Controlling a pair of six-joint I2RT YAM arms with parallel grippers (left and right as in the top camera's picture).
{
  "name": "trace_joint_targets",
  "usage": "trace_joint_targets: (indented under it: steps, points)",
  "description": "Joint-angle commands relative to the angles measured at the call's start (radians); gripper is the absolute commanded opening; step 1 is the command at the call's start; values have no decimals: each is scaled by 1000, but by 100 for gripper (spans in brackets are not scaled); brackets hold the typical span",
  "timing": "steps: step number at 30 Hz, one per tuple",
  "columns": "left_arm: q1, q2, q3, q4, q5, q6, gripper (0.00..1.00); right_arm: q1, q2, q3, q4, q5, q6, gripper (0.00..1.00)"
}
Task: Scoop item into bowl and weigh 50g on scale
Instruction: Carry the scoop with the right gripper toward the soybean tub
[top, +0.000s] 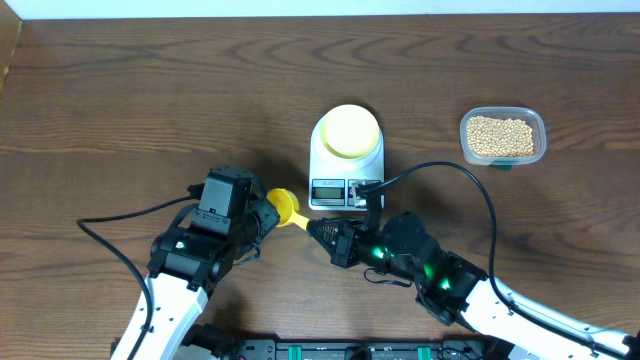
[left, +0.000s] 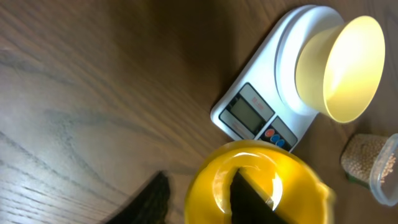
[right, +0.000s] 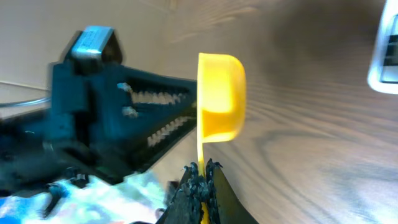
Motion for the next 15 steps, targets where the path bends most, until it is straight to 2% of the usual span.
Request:
trace_joint_targets:
  steps: [1, 6, 15]
  points:
    - [-1, 0, 2, 2, -44, -3, 44, 8, 0, 11, -72, 21, -112, 1]
    - [-1, 0, 2, 2, -52, 21, 46, 7, -51, 11, -190, 20, -154, 1]
    - [-1, 0, 2, 2, -55, 50, 47, -94, -428, 20, -748, 112, -260, 1]
